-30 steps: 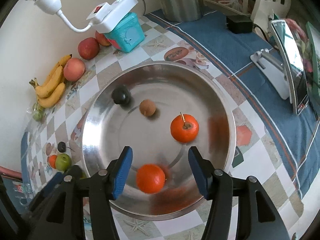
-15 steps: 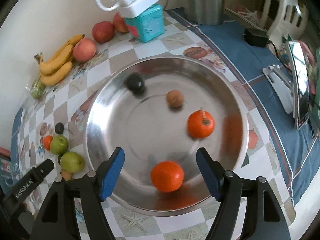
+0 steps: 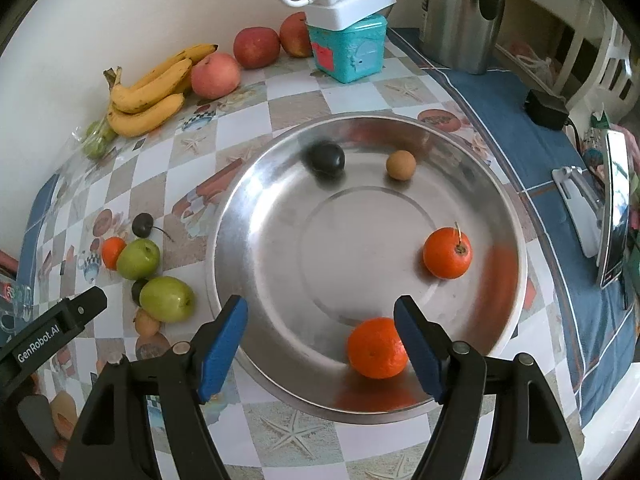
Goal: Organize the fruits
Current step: 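Withdraw both open tools from the steel plate, then move the right tool to the large green pear and close on it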
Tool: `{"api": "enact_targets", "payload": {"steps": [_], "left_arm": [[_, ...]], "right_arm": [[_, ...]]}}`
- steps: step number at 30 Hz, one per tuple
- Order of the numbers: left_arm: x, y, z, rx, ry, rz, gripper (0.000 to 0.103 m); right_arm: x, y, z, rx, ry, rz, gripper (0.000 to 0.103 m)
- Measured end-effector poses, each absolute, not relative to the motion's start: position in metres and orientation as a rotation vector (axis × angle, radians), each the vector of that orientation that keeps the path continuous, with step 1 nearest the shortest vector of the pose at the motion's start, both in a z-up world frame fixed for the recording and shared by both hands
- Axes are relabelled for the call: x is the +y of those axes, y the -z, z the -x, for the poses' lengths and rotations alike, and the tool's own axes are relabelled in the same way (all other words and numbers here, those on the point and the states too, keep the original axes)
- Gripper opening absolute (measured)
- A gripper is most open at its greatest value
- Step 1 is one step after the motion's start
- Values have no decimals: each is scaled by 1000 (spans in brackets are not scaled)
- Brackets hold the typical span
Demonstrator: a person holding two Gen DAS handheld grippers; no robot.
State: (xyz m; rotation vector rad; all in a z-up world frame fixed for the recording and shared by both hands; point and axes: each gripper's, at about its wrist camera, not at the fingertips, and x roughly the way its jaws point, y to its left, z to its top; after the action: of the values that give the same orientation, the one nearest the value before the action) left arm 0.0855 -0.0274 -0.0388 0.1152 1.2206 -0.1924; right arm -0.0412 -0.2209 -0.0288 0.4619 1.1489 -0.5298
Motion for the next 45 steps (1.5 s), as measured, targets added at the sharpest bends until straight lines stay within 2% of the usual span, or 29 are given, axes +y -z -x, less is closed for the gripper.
{"api": "enact_targets", "payload": {"steps": [5, 7, 8, 36, 45], "left_arm": [[-27, 39, -85, 1220, 194, -120, 103], [-27, 39, -85, 1221, 192, -118, 103], [-27, 39, -85, 1221, 192, -119, 103], [18, 33, -110, 1176, 72, -132, 103], [25, 35, -115, 1187, 67, -105, 103]], "right_arm": [[-219, 30, 40, 1143, 518, -464, 77], [-219, 29, 40, 1134, 521, -462, 92], [-219, 29, 41, 1131, 523, -460, 92], [-172, 32, 10, 1131, 351, -458, 92], [-163, 34, -2, 1111, 316, -565, 92]]}}
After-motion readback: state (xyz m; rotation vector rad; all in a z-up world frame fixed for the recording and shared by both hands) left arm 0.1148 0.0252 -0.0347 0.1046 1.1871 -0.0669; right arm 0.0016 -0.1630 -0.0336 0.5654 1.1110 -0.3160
